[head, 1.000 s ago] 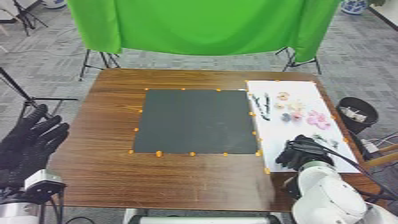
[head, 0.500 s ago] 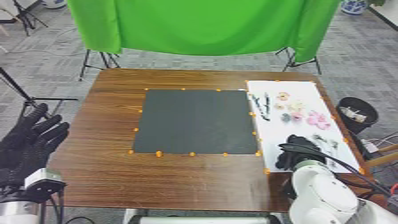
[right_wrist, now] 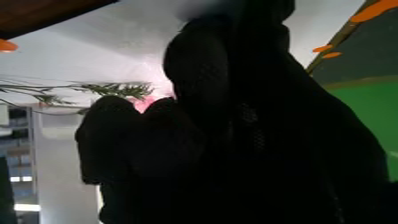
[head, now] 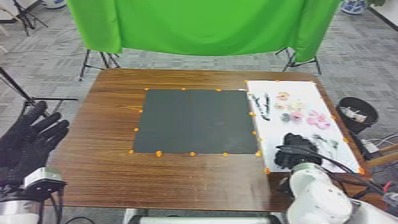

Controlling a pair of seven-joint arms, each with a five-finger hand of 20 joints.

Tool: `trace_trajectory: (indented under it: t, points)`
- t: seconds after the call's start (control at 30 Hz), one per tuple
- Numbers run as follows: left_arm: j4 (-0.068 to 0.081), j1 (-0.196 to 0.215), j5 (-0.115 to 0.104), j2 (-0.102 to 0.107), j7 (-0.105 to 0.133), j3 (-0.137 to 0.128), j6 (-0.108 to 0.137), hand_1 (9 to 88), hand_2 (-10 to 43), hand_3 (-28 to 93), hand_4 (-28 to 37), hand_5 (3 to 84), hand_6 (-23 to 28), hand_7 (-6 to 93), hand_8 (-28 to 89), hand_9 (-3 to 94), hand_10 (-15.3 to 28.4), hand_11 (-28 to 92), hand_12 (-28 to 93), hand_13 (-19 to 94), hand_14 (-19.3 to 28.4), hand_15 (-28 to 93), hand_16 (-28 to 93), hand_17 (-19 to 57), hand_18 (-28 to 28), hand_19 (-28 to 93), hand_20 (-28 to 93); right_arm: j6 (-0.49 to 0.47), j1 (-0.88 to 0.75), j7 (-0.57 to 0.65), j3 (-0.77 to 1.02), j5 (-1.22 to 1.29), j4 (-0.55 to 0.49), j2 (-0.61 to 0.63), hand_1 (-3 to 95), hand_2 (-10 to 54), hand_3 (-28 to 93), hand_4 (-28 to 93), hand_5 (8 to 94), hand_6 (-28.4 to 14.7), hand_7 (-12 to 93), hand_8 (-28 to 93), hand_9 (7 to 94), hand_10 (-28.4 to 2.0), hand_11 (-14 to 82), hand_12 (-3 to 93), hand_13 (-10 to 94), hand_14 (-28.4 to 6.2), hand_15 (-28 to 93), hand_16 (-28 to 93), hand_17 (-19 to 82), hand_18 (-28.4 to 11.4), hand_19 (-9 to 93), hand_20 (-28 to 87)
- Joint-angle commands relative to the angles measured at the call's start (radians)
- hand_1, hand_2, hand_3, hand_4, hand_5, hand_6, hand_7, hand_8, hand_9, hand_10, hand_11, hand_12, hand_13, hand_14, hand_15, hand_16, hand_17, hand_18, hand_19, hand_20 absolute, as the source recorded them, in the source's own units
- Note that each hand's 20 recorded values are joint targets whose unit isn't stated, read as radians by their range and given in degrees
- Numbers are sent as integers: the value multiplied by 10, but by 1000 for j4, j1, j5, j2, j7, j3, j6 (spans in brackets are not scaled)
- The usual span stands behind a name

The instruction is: Arrange flowers

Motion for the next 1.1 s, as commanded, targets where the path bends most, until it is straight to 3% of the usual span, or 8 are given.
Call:
trace_trajectory:
  t: [0.03,0.27,0.3,0.6,0.83,0.87,0.9,1.1]
  points:
    - [-1,5,8,-18,-9,1,2,297,70,644,-216,362,90,106,-80,326,189,274,106,209,252,520,-117,-84,222,448,66,62,-37,36,-58,-18,65,20,525,-42,761,-178,788,-49,307,277,842,-137,531,220,818,-70,801,188,619,-151,932,452]
    - [-3,7,9,-24,-6,1,5,296,69,645,-215,363,90,106,-81,326,189,276,107,209,252,519,-117,-84,222,448,65,160,-12,40,-81,-76,60,26,465,-17,789,-68,749,-45,440,245,827,-136,608,224,821,-69,853,186,630,-142,932,575]
    - [-2,2,20,-36,-24,0,1,295,69,645,-215,363,90,106,-81,327,189,277,107,209,251,519,-117,-84,221,448,65,168,-24,36,-70,-82,51,26,459,-15,791,-58,747,-45,453,245,828,-135,613,223,823,-68,857,186,631,-142,932,581]
    - [-3,1,20,-36,-21,4,0,296,71,644,-217,363,91,105,-80,327,190,276,106,209,251,519,-117,-84,222,447,66,313,-48,-26,37,46,-8,29,441,-2,793,-37,721,-43,521,236,823,-129,647,232,829,-65,873,191,643,-139,932,612]
    - [-6,3,27,-44,-31,-1,4,294,70,647,-218,363,91,105,-80,327,189,275,106,209,251,519,-117,-84,222,447,66,284,-81,-65,145,148,-48,21,437,23,795,-65,690,-45,568,217,811,-128,665,237,824,-64,881,193,637,-138,932,622]
    - [-4,5,13,-34,-9,2,5,294,70,647,-218,363,91,105,-80,327,189,275,106,209,252,519,-117,-84,222,447,66,284,-67,-71,146,155,-50,26,437,24,796,-66,688,-45,570,216,811,-129,666,238,824,-64,882,192,638,-138,932,623]
    - [-6,2,26,-45,-32,-3,2,293,70,647,-218,363,91,105,-80,327,189,275,106,209,252,519,-117,-84,222,447,66,281,-75,-75,159,158,-56,28,436,25,798,-65,687,-45,572,215,810,-129,667,238,824,-64,884,192,638,-137,932,623]
    - [-8,23,-8,-6,7,-5,16,293,70,646,-219,363,91,105,-81,328,189,275,106,209,252,519,-117,-84,222,448,66,263,-42,-90,189,188,-71,36,434,21,806,-61,691,-45,575,212,813,-134,678,243,826,-64,893,191,641,-138,932,632]
